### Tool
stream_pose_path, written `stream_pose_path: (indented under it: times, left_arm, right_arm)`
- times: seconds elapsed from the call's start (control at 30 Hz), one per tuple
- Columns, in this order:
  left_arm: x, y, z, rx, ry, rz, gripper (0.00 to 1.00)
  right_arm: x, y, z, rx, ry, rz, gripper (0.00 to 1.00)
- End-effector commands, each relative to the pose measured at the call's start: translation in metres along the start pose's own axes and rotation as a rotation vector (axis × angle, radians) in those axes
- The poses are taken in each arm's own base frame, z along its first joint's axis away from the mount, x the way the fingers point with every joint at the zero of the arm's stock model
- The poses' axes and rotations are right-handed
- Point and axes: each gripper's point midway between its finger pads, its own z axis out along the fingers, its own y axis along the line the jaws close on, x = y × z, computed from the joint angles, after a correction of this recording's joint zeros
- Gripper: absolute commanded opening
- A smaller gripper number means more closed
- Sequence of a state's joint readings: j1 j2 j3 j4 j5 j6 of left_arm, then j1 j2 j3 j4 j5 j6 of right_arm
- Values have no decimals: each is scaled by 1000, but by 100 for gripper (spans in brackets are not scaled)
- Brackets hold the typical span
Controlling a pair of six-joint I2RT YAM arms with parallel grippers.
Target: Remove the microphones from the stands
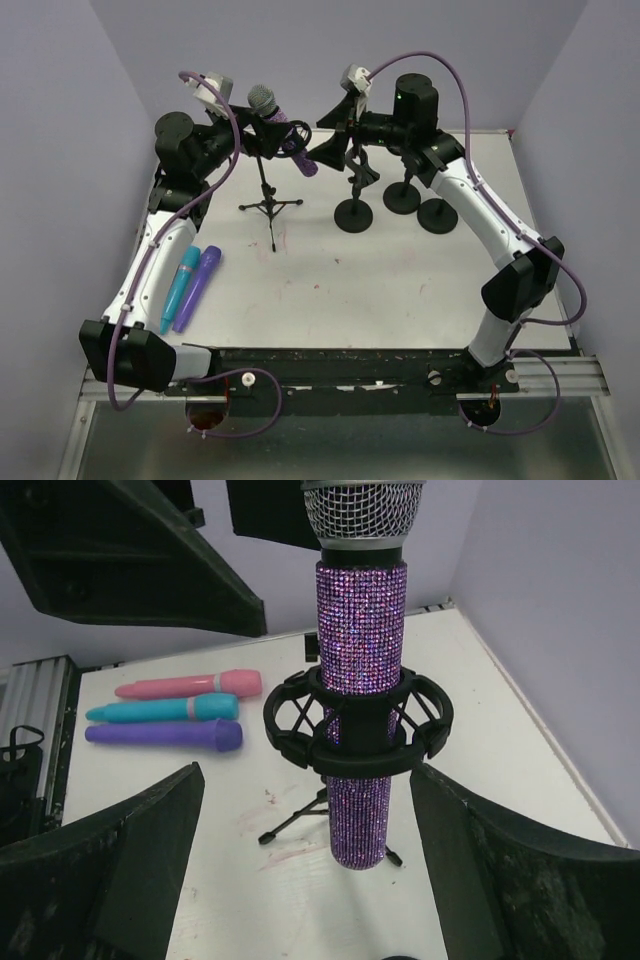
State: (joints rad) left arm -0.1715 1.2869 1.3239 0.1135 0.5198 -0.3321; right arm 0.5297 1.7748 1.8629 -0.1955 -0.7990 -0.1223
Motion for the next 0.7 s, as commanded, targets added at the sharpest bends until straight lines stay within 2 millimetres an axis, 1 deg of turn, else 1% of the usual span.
stream_pose_path:
  times: [0.0,0.07,0.1,0.17,0.2,0.23,0.33,0.4,0.53,0.63,0.67]
  left_arm:
    - [-24,5,15,-3,-71,-20,98]
    - [-22,6,19,4,-66,-18,98]
    - [-20,8,21,0,-63,-19,98]
    - [-16,12,23,-10,-57,-20,98]
    - [-14,14,24,-15,-51,-24,98]
    - [-12,15,25,-14,-49,-20,96]
    - [-5,18,29,-11,-36,-10,87]
    - [-2,20,32,-9,-28,-4,79]
    - [1,22,35,-4,-21,5,63]
    - [0,15,34,32,-18,8,43]
    - [1,14,35,39,-15,3,35]
  right_arm:
    - [-14,3,18,-20,-47,-39,91]
    - [-11,0,31,-4,-43,-47,91]
    - [-12,-1,36,5,-47,-57,91]
    - [-8,-7,51,34,-44,-59,91]
    - [-9,-7,56,40,-48,-63,90]
    - [-4,-10,63,56,-41,-59,90]
    - [6,-14,75,84,-24,-63,89]
    - [13,-18,78,110,-12,-55,88]
    - [20,-28,79,172,3,-50,86]
    - [24,-36,78,218,11,-57,85]
    - [25,-38,78,229,15,-60,85]
